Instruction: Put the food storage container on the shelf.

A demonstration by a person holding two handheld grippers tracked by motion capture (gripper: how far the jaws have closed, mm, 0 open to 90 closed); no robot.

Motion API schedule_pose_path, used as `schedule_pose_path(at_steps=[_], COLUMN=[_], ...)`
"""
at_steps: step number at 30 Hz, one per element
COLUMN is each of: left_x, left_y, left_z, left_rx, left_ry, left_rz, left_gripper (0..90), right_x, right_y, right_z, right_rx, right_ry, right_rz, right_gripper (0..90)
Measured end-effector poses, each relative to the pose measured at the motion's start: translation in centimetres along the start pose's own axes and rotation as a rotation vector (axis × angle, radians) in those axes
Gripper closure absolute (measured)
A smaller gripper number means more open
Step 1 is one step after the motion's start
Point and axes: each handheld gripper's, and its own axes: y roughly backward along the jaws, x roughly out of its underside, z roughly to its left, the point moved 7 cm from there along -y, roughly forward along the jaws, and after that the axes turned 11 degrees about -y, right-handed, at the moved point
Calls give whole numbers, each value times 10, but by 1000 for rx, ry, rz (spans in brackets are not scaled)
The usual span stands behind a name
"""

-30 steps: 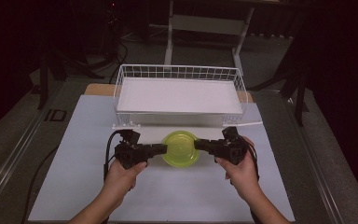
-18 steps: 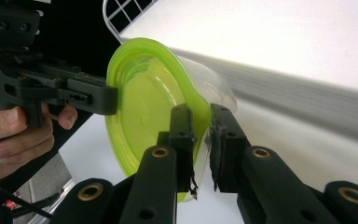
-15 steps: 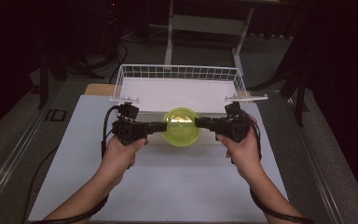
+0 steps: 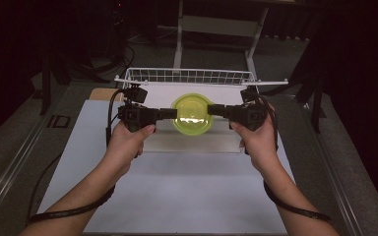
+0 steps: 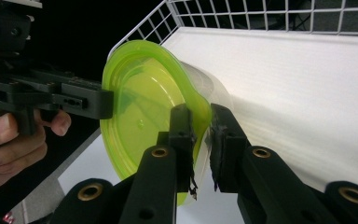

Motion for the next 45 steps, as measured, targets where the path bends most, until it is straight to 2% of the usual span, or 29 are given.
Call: schedule_pose_path(at_steps=[3, 11, 19, 22, 26, 27, 28, 29, 30, 33, 35, 36, 37, 38, 39, 41, 44, 45], left_x=[-7, -17, -21, -23, -26, -26, -25, -24, -23, -23, -23, -22, -23, -23, -24, -27, -29, -30], left_y=[-3, -15, -26, -28, -30, -30, -32, -35, -37, -41, -42, -42, -41, -41, -36, -32, -30, -32], left_z=[3, 17, 30, 32, 37, 38, 41, 42, 43, 45, 45, 45, 46, 46, 47, 48, 48, 48], left_rx=[-11, -30, -4, 1, 30, 25, -1, -9, -6, -15, -26, -44, -40, -40, -55, -62, -61, -57], left_ry=[-8, 9, 46, 47, 70, 75, 73, 69, 75, 82, 77, 71, 78, 78, 72, 61, 61, 60], left_rz=[15, 25, 39, 44, 39, 39, 43, 57, 60, 53, 54, 50, 39, 39, 8, -21, -30, -24], left_gripper=[821, 820, 819, 818, 809, 801, 761, 720, 718, 723, 722, 722, 721, 715, 673, 655, 656, 656], right_x=[-5, -18, -25, -26, -32, -33, -35, -36, -37, -43, -47, -49, -49, -49, -49, -50, -52, -54], right_y=[-2, -14, -22, -23, -26, -27, -29, -31, -32, -35, -36, -36, -36, -36, -36, -34, -34, -35], right_z=[-4, -17, -28, -29, -34, -35, -36, -38, -39, -42, -42, -42, -42, -42, -43, -43, -44, -47], right_rx=[4, 34, 70, 66, 54, 58, 60, 68, 78, 88, 112, 102, 84, 84, 62, 75, 83, 105], right_ry=[-12, -39, -54, -62, -103, -107, -119, -134, -143, -168, -159, -177, -201, -201, -234, -221, -213, -225], right_rz=[1, 7, 23, 21, 52, 55, 55, 64, 63, 72, 71, 74, 80, 80, 101, 103, 111, 100], right_gripper=[803, 800, 798, 798, 796, 794, 791, 790, 791, 794, 795, 799, 801, 801, 804, 804, 797, 720])
